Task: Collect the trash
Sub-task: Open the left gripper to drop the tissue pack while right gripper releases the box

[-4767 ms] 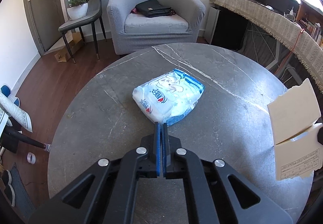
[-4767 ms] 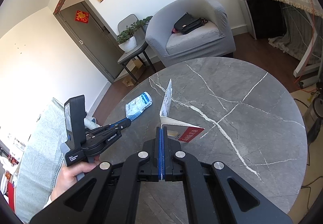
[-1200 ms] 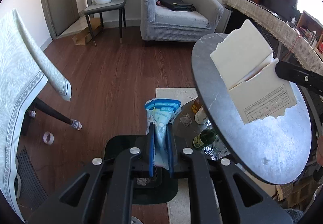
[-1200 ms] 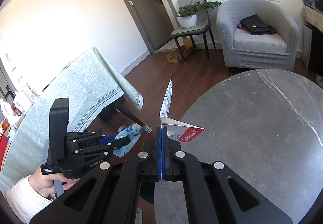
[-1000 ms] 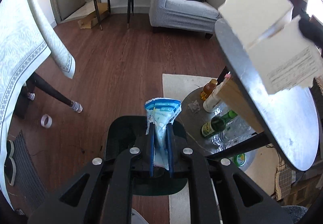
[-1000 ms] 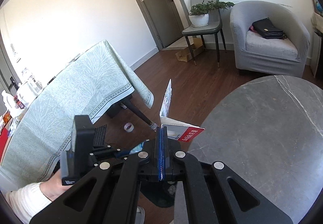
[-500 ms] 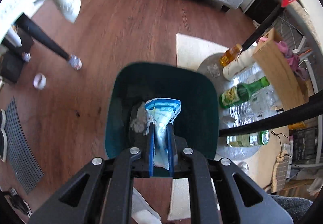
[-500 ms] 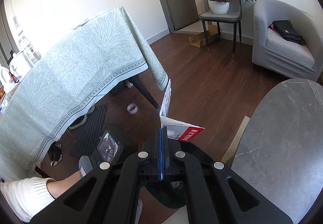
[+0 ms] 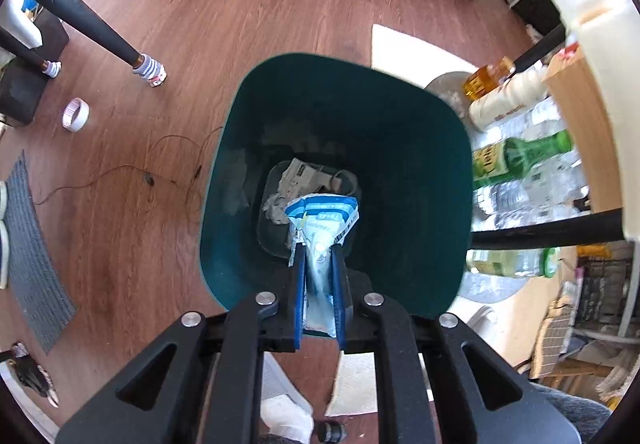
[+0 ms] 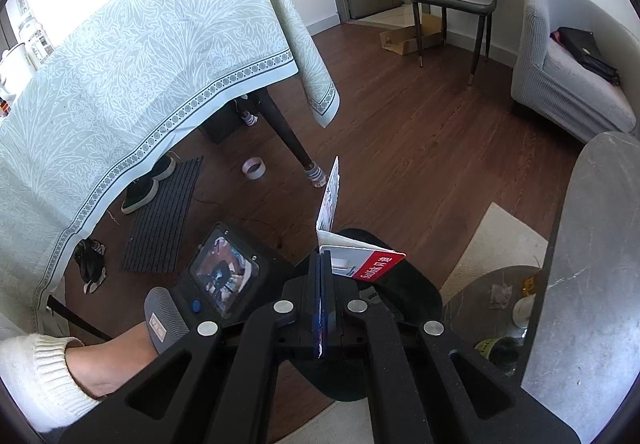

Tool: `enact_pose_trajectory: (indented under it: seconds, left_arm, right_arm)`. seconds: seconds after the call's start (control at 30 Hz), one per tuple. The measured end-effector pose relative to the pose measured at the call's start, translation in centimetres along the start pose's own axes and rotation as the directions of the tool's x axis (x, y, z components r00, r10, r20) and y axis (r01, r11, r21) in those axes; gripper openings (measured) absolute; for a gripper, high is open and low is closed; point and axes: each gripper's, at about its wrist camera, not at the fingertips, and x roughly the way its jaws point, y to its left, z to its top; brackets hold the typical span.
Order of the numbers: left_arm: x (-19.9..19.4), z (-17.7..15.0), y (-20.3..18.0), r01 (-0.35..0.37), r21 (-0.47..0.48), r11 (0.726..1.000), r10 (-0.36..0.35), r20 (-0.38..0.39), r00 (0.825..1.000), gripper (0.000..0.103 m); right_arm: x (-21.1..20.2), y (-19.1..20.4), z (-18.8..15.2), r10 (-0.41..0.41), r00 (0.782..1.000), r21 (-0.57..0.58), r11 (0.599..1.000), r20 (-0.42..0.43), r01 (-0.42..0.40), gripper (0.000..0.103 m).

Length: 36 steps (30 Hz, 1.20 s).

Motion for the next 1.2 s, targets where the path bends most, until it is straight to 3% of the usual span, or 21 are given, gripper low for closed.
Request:
enact_pose_trajectory:
  seconds: [0.2,0.43,0.53,0.6,0.8,0.93,1.2]
  left_arm:
    - [1.8,0.0,0.1,-0.054,0.009,0.998,0.055,-0.029,0.998,0.014]
    - [2.2,0.0,-0.1,-0.059,0.003,0.998,0.060,-0.027,0.998,0.017]
    - [1.8,0.2,0.0,-0.049,-0.021,0.999,0.049,-0.013,0.999,0.024]
    - [1.2,0.3,0.1,-0.038,-0.035,0.999,0.038,0.008,0.999,0.040]
    - [-1.4,0.8,-0.2,-0.043,-0.040,0.998,0.047,0.095,0.994,0.040]
    - [-4.5,1.1,-0.8,-0.060,-0.027,0.998,0.064,0.191,0.979,0.040]
    - [-10.9,1.4,-1.6,-0.076,-0.057,0.996,0.091,0.373,0.923,0.040]
  right_arm:
    - [1.9,-1.2,-0.6,0.032,0.999,0.045,0.999,-0.043,-0.031,0.000]
    - [4.6,-2.5,-1.5,0.062,0.994,0.101,0.993,-0.093,-0.053,0.000]
    - [5.7,-2.6,-1.9,0.044,0.993,0.093,0.995,-0.113,-0.034,0.000]
    - [6.5,-2.8,-2.3,0.036,0.992,0.094,0.995,-0.121,-0.025,0.000]
    - [9.1,-4.3,-3.4,0.055,0.984,0.144,0.989,-0.168,-0.030,0.000]
    - [9.9,-4.6,-4.0,0.063,0.981,0.155,0.987,-0.186,-0.034,0.000]
    - [11.5,-5.0,-4.6,0.081,0.974,0.170,0.984,-0.211,-0.045,0.000]
